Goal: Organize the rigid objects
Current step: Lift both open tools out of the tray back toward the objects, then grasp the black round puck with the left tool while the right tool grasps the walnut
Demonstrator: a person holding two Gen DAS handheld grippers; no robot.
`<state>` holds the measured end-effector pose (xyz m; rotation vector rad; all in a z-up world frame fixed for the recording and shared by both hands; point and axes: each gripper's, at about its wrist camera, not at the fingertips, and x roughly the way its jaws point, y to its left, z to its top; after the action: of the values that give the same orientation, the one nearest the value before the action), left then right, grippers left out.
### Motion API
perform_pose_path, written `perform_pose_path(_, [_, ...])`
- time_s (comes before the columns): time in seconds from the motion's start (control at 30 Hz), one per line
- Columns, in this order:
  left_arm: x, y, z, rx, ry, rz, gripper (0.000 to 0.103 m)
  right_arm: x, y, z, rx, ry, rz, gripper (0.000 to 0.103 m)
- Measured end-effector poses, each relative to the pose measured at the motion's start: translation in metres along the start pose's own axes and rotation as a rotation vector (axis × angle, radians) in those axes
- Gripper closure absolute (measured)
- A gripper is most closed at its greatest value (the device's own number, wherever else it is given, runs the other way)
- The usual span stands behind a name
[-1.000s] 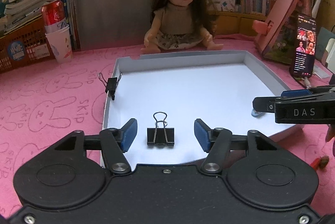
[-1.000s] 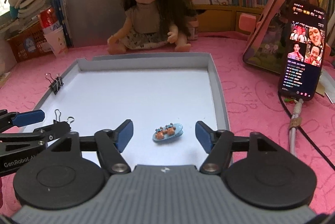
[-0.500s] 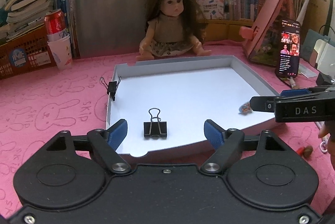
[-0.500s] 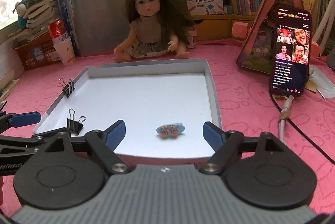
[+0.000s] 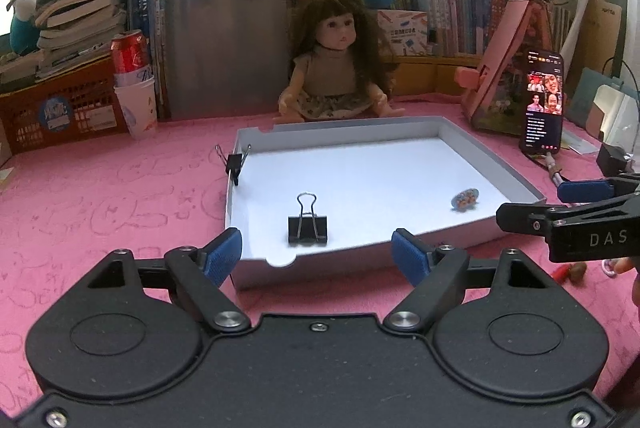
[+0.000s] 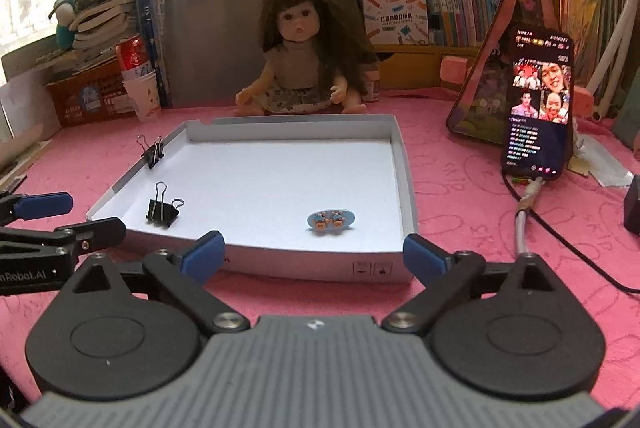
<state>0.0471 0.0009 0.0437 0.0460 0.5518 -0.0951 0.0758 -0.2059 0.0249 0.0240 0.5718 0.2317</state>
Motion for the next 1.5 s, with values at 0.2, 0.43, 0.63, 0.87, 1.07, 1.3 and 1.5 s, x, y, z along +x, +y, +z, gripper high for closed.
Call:
perform_pose_path(0.2, [-0.011,0.001,-0.010,-0.017,-0.014,-0.013,0.022,-0.008,0.002,-0.013,-0.002,-0.033,-0.017,0.002])
perform_pose_path(0.43, [-0.019,0.000,-0.021,-0.017,-0.008,-0.009,0.022,-0.014,0.004,-0.027,-0.013,-0.044,-0.028,0.002])
perform_pose_path(0.63, [-0.023,0.003,-0.030,-0.031,0.004,-0.008,0.021,-0.016,0.004,-0.040,-0.011,-0.026,-0.032,0.002])
perform_pose_path(0.87, [-0.029,0.008,-0.039,-0.038,0.014,0.007,0.021,-0.024,0.005,-0.052,-0.035,-0.025,-0.059,0.002])
perform_pose_path(1.07, [-0.036,0.011,-0.048,-0.038,0.016,0.022,0.022,-0.034,0.001,-0.059,-0.074,-0.036,-0.086,0.002])
perform_pose_path(1.3, [-0.048,0.024,-0.053,-0.087,0.005,0.046,0.045,-0.046,-0.008,-0.066,-0.101,-0.085,-0.150,0.001])
perform_pose_path(1.5, [-0.058,0.030,-0.060,-0.088,0.015,0.092,0.058,-0.045,-0.019,-0.068,-0.088,-0.076,-0.213,0.004])
